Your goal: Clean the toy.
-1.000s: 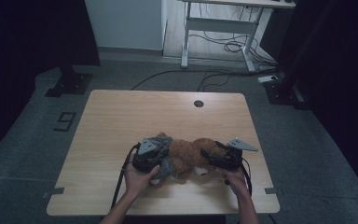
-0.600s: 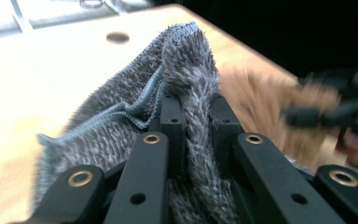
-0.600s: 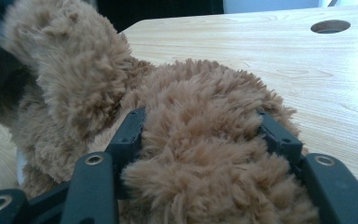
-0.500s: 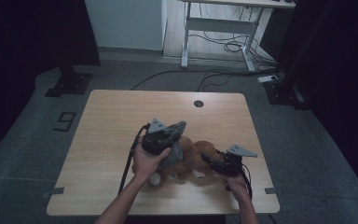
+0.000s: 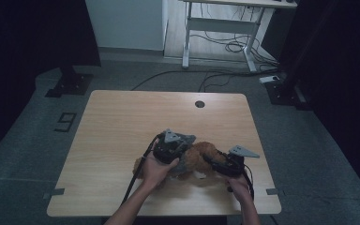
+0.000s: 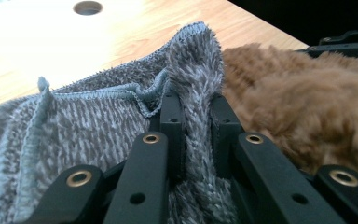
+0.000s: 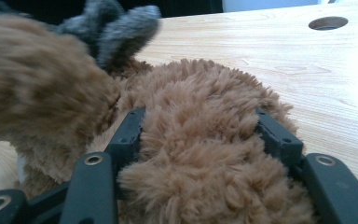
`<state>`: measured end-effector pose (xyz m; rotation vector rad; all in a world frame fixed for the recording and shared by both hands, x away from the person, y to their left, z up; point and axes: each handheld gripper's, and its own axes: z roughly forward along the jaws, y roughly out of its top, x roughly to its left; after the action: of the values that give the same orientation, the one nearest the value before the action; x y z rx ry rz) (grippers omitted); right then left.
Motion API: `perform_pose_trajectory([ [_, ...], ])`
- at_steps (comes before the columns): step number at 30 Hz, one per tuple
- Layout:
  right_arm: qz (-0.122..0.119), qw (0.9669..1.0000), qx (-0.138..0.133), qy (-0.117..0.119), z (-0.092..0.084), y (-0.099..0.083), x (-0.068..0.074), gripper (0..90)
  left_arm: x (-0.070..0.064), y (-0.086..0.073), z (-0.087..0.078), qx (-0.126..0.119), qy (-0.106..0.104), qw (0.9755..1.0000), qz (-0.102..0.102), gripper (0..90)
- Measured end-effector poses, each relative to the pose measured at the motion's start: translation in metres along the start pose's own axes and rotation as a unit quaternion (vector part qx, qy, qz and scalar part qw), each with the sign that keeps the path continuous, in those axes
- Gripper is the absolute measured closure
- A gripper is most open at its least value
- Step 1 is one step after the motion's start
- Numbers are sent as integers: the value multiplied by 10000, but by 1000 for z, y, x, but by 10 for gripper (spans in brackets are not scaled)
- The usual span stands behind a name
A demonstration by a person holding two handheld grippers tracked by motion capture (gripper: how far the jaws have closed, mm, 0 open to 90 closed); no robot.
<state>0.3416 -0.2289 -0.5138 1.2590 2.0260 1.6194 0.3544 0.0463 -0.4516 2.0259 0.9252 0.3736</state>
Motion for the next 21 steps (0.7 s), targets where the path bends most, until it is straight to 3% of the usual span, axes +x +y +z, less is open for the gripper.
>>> perform_pose_trajectory([
  [5,15,10000,-18,0,0,0,0,438,16,-19,-20,-171,245,9994,-144,790],
  [10,54,10000,-30,16,0,-1,-1,437,35,-38,-36,-159,471,9983,-307,791],
  [13,71,10000,-32,25,0,-1,-1,436,47,-51,-42,-74,584,9971,-477,791],
  [15,84,10000,-37,35,0,-1,-2,436,57,-62,-46,-78,547,9960,-704,790],
  [18,96,9999,-53,24,0,-2,-1,435,61,-65,-54,-139,549,9954,-778,790],
  [21,116,9999,-61,7,0,-2,-2,436,58,-55,-63,-280,506,9957,-724,790],
])
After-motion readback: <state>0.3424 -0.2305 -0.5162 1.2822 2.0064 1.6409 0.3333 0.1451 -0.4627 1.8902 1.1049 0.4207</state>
